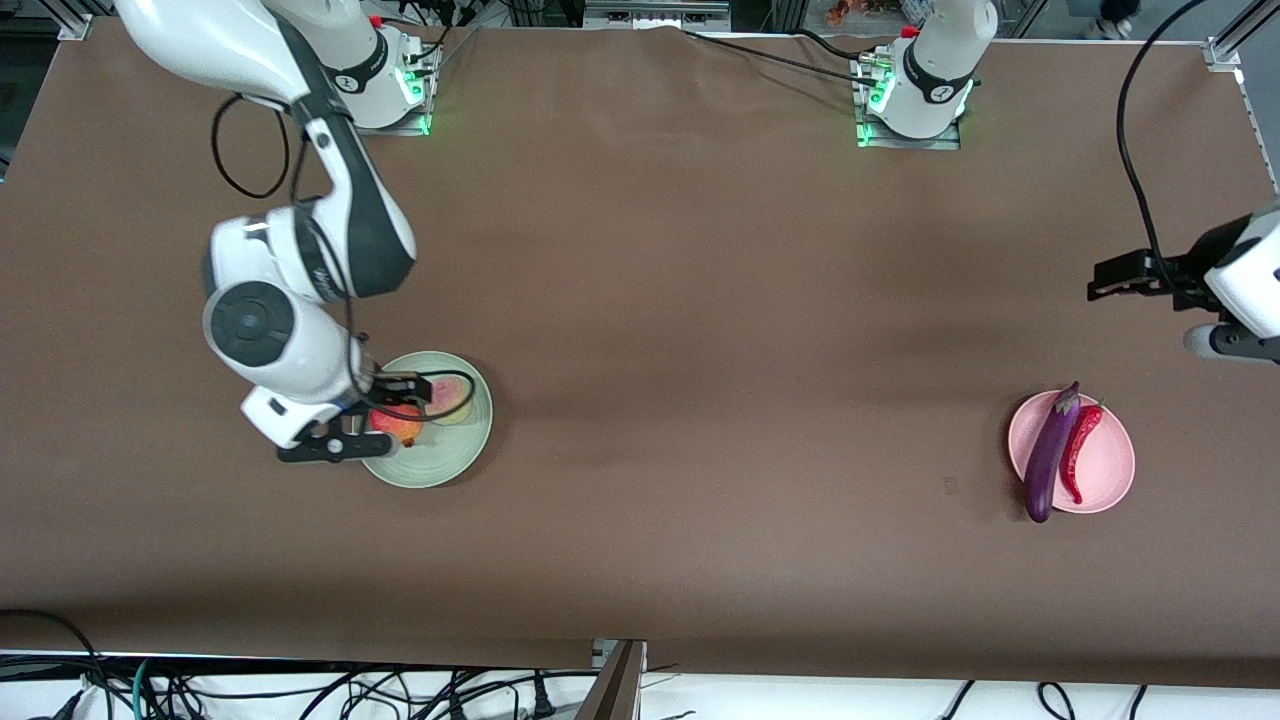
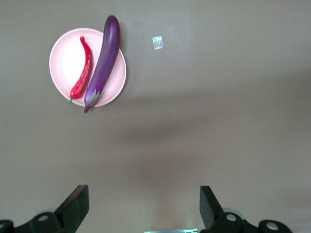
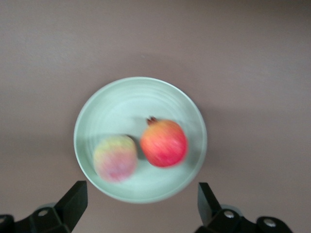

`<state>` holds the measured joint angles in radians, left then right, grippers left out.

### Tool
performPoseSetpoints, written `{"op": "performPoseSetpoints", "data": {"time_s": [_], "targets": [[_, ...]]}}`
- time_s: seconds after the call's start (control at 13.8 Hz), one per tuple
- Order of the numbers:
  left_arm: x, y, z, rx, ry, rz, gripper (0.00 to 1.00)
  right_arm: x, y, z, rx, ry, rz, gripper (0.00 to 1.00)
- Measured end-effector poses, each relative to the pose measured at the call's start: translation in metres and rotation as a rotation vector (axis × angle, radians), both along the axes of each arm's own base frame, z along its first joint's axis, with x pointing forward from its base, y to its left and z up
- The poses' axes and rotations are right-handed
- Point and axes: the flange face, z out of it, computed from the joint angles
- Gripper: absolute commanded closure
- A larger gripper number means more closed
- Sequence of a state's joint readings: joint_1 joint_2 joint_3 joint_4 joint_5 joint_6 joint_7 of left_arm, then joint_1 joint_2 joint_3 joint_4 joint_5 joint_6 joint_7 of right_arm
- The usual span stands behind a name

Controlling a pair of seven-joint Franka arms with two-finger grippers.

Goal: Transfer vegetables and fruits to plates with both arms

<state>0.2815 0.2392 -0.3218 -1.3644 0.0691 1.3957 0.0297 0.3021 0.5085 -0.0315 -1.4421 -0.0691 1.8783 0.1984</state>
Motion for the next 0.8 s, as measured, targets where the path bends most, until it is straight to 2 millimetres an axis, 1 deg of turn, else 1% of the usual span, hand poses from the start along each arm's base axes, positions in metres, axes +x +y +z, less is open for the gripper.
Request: {"op": "performPoseSetpoints", "data": {"time_s": [0.14,0.22,0.36,0.51,0.65,0.8], "targets": [[-0.014,-0.015,0.001,0.028,0.005,0.012,0.0,-0.01,-0.018,0.035,-0.007,0.033,-0.002,0.0],[-0.019,-0.018,0.001,0.041,-0.003,0.019,0.0,-0.016,-0.026,0.054,-0.01,0.047,-0.013,0.0],[-0.027,-0.015,0.002,0.057,-0.03,0.04,0.0,-0.026,-0.041,0.092,-0.002,0.028,-0.033,0.0],[-0.035,-0.006,0.002,0.042,-0.057,0.068,0.0,-0.038,-0.052,0.125,0.009,0.001,-0.043,0.0],[-0.042,0.0,0.001,0.034,-0.068,0.084,0.0,-0.055,-0.061,0.148,0.022,-0.009,-0.04,0.0],[-0.046,0.0,0.003,0.033,-0.071,0.088,0.0,-0.076,-0.077,0.167,0.026,-0.006,-0.058,0.0]]}}
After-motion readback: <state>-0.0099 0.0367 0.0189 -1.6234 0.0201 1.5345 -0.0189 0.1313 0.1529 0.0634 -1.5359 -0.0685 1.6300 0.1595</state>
